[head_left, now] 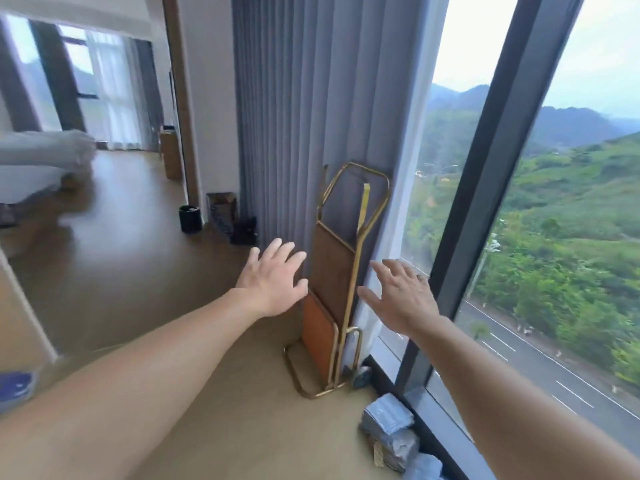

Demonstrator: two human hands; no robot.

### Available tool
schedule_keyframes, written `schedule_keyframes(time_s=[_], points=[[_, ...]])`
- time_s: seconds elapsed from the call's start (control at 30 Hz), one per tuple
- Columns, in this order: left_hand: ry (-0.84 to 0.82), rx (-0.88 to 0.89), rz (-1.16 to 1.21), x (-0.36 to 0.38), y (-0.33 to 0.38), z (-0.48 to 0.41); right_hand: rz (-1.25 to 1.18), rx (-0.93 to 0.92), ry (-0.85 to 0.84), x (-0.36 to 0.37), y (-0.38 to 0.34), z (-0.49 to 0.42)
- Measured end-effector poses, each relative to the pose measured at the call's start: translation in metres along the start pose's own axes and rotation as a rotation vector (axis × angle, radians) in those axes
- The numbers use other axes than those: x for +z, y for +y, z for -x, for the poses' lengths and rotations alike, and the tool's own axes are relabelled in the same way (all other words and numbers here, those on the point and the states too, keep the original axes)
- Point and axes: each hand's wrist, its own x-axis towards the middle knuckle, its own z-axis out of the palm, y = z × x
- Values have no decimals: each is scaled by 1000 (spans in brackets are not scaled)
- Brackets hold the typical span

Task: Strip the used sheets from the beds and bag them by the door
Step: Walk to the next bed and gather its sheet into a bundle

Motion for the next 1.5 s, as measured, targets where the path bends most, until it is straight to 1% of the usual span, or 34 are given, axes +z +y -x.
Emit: schedule_keyframes(time_s=[0.1, 0.17, 0.37, 0.43, 0.57, 0.7, 0.77, 1.0, 1.07, 1.17, 1.3, 1.43, 1.5], points=[[24, -142, -25, 4, -51, -27, -35, -110, 22, 15, -29, -74], [21, -216, -40, 7, -88, -37, -49, -194, 21, 29, -60, -117], [69, -441, -63, 24, -227, -73, -50, -469, 19, 76, -192, -247], [68, -477, -91, 32, -278, -88, -77, -516, 25, 91, -238, -288], [30, -522, -98, 41, -372, -126, -98, -540, -8, 114, -312, -366], [50, -509, -121, 39, -454, -184, -143, -514, 1, 131, -369, -446], [46, -500, -119, 41, -485, -215, -150, -520, -8, 140, -390, -484], [49, -479, -173, 69, -588, -340, -185, -544, 45, 180, -445, -646], [51, -501, -189, 76, -619, -375, -222, -554, 45, 194, -462, -697], [32, -569, -194, 78, -671, -427, -239, -595, 3, 209, -491, -775], [46, -634, -242, 80, -735, -475, -247, -653, 4, 222, -534, -857], [37, -675, -279, 95, -807, -517, -215, -719, -17, 242, -585, -931], [60, -691, -282, 104, -846, -541, -223, -741, -30, 257, -613, -968]])
